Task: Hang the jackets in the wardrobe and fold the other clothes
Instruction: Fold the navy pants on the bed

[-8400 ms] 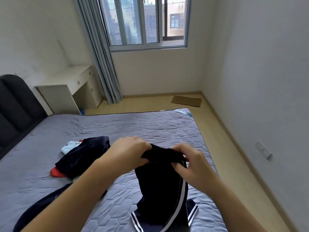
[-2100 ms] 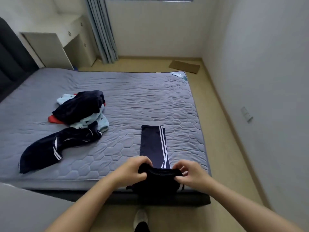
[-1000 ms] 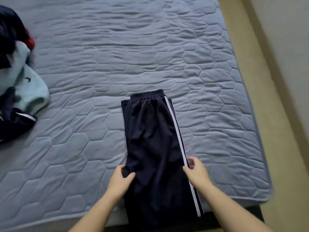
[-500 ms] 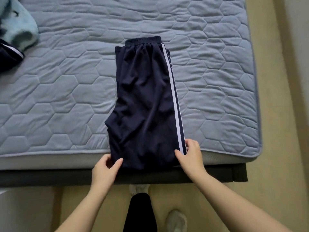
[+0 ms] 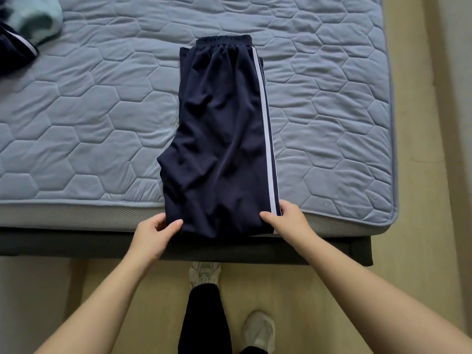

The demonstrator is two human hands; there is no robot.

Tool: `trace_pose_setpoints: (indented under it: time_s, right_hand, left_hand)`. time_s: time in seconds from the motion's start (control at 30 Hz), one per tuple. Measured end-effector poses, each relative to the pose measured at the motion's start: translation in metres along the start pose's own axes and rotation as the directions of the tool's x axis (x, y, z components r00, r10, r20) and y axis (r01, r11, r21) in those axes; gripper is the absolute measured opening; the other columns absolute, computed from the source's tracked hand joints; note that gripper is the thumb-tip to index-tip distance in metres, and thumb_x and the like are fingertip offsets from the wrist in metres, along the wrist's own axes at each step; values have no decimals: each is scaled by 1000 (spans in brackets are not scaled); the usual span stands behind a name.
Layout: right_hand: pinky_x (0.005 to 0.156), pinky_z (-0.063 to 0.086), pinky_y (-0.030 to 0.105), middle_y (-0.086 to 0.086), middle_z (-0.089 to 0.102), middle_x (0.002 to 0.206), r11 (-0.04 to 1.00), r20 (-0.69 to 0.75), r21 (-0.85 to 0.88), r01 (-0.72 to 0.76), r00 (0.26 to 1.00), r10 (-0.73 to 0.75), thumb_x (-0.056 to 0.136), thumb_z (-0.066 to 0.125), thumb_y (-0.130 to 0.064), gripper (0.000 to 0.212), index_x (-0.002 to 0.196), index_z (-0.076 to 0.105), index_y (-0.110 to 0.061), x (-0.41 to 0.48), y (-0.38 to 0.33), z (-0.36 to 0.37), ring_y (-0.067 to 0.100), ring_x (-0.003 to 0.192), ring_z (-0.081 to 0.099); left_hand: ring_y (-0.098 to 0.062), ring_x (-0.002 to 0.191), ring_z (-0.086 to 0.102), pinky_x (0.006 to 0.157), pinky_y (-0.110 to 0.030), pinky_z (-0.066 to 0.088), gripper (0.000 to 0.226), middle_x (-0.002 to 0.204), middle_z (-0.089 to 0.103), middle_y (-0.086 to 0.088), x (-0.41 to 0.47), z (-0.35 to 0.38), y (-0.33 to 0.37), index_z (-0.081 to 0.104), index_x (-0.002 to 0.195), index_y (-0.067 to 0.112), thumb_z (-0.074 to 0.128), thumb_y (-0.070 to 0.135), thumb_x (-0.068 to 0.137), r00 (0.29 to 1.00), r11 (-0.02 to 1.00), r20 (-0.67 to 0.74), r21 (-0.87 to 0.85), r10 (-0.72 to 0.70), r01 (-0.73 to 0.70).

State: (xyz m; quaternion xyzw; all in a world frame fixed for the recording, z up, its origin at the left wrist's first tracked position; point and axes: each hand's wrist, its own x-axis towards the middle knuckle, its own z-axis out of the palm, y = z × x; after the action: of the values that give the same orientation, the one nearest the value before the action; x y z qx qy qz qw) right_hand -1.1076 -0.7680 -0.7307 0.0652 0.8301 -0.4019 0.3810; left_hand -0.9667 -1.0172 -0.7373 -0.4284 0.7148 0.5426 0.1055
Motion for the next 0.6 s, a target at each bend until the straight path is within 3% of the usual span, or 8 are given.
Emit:
trace_pose_setpoints:
  time_s: [0.13, 0.23, 0.3, 0.4, 0.47, 0.6]
  right_hand:
    - [83, 55, 33, -4, 74, 93, 989, 34, 106, 103, 994, -107, 84, 70, -18, 15, 99, 69, -16, 0, 3, -11, 13, 90, 69]
    - [79, 54, 24, -6, 74, 98, 957, 173, 251, 145, 966, -192, 87, 67, -10, 21, 106, 67, -20, -5, 10, -14, 7, 92, 69]
    - [70, 50, 15, -10, 73, 99, 966, 273, 230, 122, 944, -184, 88, 66, -14, 21, 107, 66, -24, -4, 9, -18, 2, 88, 67]
    - [75, 49, 12, -15, 72, 102, 990, 438, 134, 32, 895, -88, 87, 68, -22, 19, 104, 67, -30, 6, -1, -26, 1, 94, 67]
    - [75, 47, 7, -26, 70, 98, 998, 510, 27, 54, 858, -61, 85, 70, -27, 18, 98, 65, -38, 12, -13, -30, -6, 93, 65]
    - [64, 47, 10, -19, 71, 76, 997, 447, -33, 72, 893, -50, 83, 73, -26, 8, 79, 70, -32, 14, -4, -34, -3, 71, 65]
  left_hand:
    - [10, 74, 59, 64, -6, 43, 15, 83, 67, 19, 1, -8, -6, 67, 99, 23, 66, 13, 88, 998, 999, -49, -23, 27, -28]
    - [13, 72, 63, 63, -1, 44, 17, 86, 69, 18, 0, -7, -6, 67, 96, 24, 64, 9, 89, 999, 991, 4, -128, 41, -41]
    - [10, 76, 64, 67, -4, 46, 22, 88, 72, 15, -1, -6, -4, 67, 97, 26, 62, 6, 89, 995, 983, 84, -181, 53, -37]
    - [3, 89, 66, 77, -14, 50, 24, 95, 74, 13, 3, -11, -2, 68, 100, 28, 63, 7, 89, 982, 988, 178, -149, 66, -40]
    - [3, 89, 66, 79, -18, 49, 25, 95, 73, 16, 7, -16, -2, 68, 99, 30, 63, 8, 89, 979, 993, 186, -99, 78, -60]
    - [10, 77, 62, 73, -15, 47, 21, 82, 72, 22, 13, -19, -3, 68, 97, 28, 62, 8, 90, 983, 995, 157, -24, 96, -93]
